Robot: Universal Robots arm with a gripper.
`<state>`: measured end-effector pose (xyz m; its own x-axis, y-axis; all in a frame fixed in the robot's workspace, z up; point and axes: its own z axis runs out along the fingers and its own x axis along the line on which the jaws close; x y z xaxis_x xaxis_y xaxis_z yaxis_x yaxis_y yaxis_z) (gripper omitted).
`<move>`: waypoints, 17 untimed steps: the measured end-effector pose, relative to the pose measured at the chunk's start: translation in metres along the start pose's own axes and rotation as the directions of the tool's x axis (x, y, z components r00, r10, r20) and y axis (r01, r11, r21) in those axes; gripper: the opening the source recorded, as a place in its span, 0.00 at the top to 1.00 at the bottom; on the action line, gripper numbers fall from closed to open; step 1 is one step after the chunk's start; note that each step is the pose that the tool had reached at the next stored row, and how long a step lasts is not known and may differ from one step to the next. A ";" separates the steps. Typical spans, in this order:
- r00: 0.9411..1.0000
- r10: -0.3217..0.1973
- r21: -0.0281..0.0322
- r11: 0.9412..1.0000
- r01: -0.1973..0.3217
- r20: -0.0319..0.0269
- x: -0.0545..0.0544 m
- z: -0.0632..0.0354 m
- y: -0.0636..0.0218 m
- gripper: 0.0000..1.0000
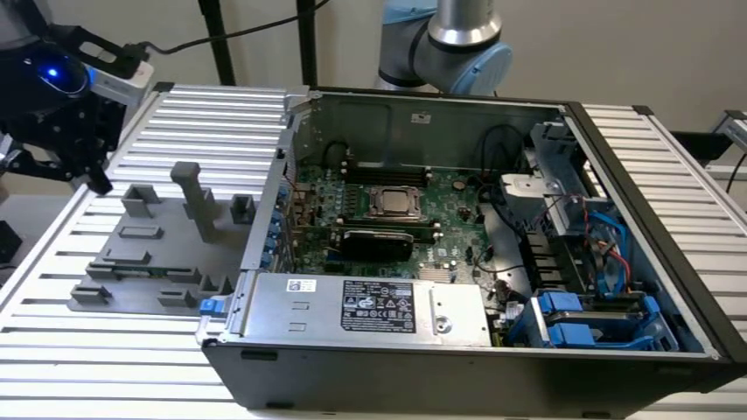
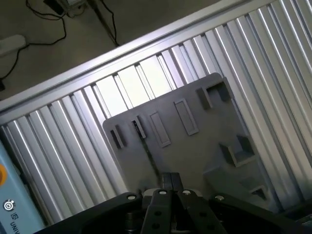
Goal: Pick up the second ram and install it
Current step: 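Pick up the second ram and move it above second insertion slot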
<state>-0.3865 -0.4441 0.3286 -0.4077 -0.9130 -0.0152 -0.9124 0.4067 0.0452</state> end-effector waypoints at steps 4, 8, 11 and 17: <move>0.997 -0.072 -0.001 0.997 0.072 -0.003 0.000 0.0027 0.0000 0.89; 0.989 -0.145 -0.003 0.989 0.145 -0.006 0.000 0.0056 -0.0002 0.89; 0.980 -0.198 -0.004 0.980 0.198 -0.009 0.000 0.0075 -0.0003 0.89; 0.958 -0.286 -0.001 0.958 0.286 -0.013 0.000 0.0109 -0.0004 0.89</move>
<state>-0.3866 -0.4440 0.3177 -0.1291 -0.9915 -0.0143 -0.9909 0.1284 0.0400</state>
